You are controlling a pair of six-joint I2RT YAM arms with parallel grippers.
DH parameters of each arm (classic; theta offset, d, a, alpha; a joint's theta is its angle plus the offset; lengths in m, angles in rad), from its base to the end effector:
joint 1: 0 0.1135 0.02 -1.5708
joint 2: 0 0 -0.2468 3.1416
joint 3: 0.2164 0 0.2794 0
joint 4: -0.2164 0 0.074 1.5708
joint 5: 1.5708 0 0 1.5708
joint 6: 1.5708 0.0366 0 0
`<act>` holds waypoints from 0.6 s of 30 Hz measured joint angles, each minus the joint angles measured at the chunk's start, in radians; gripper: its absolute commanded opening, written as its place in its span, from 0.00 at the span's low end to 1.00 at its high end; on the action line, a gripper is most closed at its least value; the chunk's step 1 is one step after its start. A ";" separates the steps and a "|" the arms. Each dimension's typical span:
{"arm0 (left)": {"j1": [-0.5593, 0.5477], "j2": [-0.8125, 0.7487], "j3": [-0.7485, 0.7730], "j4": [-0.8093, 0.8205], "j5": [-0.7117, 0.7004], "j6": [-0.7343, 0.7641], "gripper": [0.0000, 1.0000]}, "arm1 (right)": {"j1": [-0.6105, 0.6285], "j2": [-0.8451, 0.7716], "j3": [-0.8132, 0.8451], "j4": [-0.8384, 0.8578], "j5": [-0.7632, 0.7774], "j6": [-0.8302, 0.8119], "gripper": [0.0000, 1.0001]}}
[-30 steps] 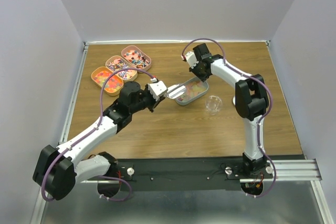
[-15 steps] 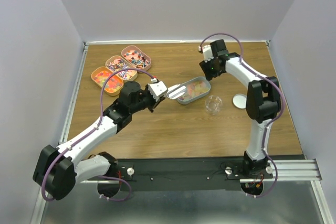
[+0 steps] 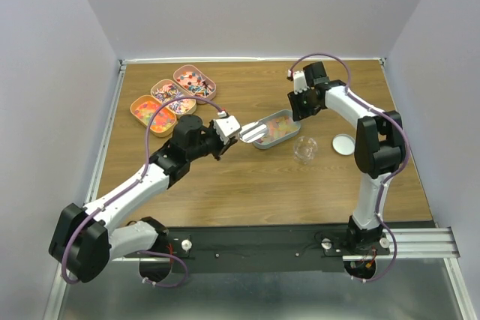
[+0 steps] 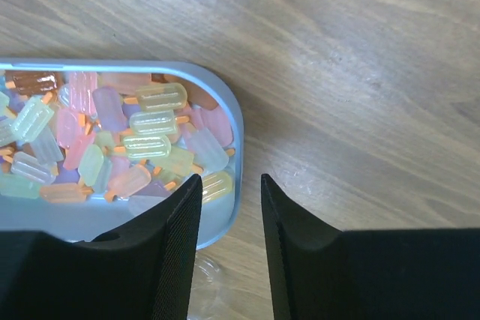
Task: Pack the candies
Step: Move the storage box to the center of the board, then scoop the fake candies from the storage box.
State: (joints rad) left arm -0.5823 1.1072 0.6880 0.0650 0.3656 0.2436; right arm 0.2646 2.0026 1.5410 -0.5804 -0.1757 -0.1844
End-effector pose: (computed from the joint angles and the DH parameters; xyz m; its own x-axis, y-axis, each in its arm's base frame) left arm 0.2307 -0.1675 0.2405 -0.0897 0.3288 -0.9401 0.8401 0.5320 0.1059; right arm 0.4325 0.1238 0.1748 -0.7564 -0.3920 -0.5236 -0.4896 0.8702 0.0559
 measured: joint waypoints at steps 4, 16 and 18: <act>0.000 0.014 0.015 -0.001 0.006 0.005 0.00 | 0.000 0.006 -0.013 0.000 -0.010 0.007 0.23; 0.000 0.114 0.101 -0.068 0.009 0.060 0.00 | 0.001 0.042 0.010 0.000 0.027 -0.059 0.03; 0.000 0.138 0.135 -0.106 0.007 0.078 0.00 | 0.001 0.049 0.021 0.002 0.032 -0.080 0.02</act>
State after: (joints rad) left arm -0.5823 1.2453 0.8227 -0.0414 0.3725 0.3214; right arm 0.2653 2.0518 1.5620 -0.5789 -0.1436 -0.2642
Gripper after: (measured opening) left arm 0.185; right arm 0.037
